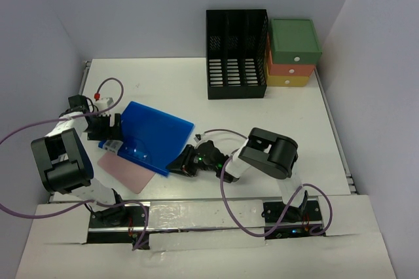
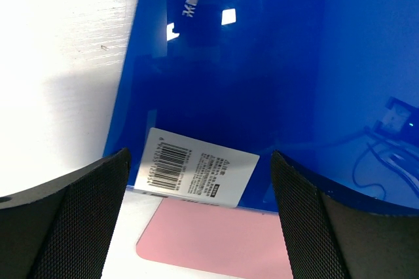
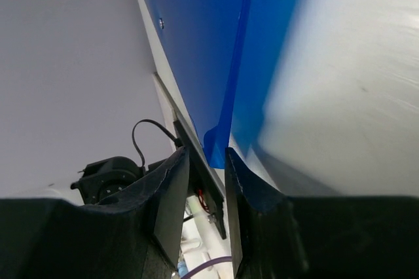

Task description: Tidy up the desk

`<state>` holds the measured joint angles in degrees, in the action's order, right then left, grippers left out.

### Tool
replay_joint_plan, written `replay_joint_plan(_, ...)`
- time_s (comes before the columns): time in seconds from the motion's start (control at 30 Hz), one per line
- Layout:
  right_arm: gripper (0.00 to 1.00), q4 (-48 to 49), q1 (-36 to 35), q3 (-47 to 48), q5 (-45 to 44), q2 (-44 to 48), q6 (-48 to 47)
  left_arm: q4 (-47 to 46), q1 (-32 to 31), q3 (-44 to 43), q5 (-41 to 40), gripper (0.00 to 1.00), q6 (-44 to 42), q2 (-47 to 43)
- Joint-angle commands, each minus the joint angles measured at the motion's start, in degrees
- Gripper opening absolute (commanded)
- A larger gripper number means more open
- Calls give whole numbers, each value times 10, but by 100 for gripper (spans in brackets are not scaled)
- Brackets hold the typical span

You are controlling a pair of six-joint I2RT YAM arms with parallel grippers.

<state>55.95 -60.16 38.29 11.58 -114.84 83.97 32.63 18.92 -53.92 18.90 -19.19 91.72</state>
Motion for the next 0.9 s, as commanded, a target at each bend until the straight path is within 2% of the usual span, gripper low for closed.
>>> replay_joint_plan(0.0,33,17,7,19,-11,0,-8,0,4,14,0,93,-7,-8)
replay_joint_plan(0.2,34,-35,11,-2,-26,32,-23,-7,3,17,-5,93,-5,-6)
replay_joint_plan(0.4,39,-38,11,-11,-33,38,-16,-3,4,15,-4,93,-6,-14)
replay_joint_plan(0.87,35,-30,10,12,-29,28,-32,-2,4,19,-5,93,-6,-21)
